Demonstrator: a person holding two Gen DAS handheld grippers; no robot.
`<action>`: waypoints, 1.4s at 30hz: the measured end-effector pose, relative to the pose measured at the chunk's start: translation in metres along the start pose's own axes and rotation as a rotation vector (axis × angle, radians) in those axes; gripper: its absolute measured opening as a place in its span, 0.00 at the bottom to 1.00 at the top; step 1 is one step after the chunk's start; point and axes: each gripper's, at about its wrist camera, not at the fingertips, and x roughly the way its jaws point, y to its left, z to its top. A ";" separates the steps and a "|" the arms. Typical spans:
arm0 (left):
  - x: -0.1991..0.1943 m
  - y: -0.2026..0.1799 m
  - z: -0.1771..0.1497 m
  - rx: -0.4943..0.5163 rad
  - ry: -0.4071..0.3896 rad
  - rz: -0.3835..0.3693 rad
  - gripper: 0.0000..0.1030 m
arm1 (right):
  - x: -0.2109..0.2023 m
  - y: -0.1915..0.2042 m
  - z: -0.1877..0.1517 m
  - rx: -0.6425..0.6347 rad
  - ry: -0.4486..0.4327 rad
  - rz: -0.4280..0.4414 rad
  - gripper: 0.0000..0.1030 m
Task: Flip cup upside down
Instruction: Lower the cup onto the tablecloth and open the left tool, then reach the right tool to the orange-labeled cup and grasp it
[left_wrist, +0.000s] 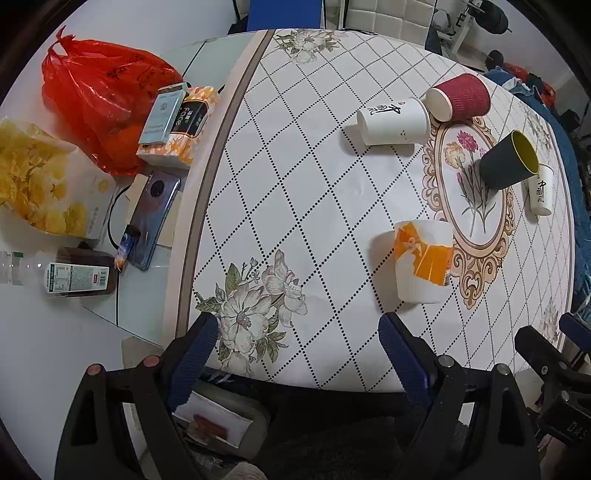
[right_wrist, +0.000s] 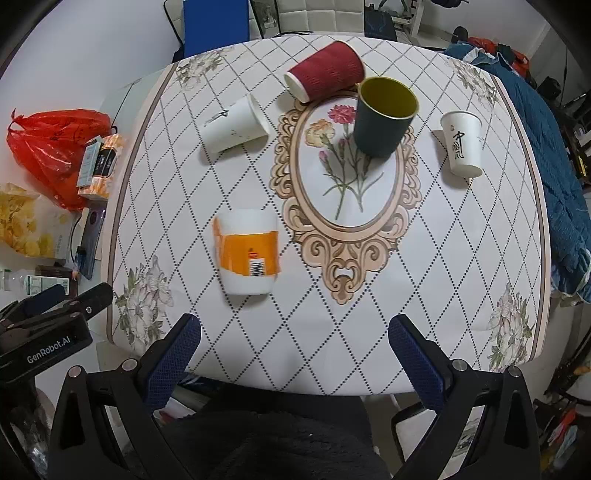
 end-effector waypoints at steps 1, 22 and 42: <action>0.000 0.003 -0.001 0.002 -0.003 -0.007 0.86 | -0.001 0.004 -0.001 0.000 -0.004 -0.001 1.00; 0.035 0.060 0.009 -0.241 -0.003 -0.011 0.92 | 0.004 0.088 0.044 -0.628 -0.058 -0.117 1.00; 0.124 0.061 -0.011 -0.373 0.137 -0.003 0.93 | 0.126 0.077 -0.084 -2.772 -0.097 -0.740 1.00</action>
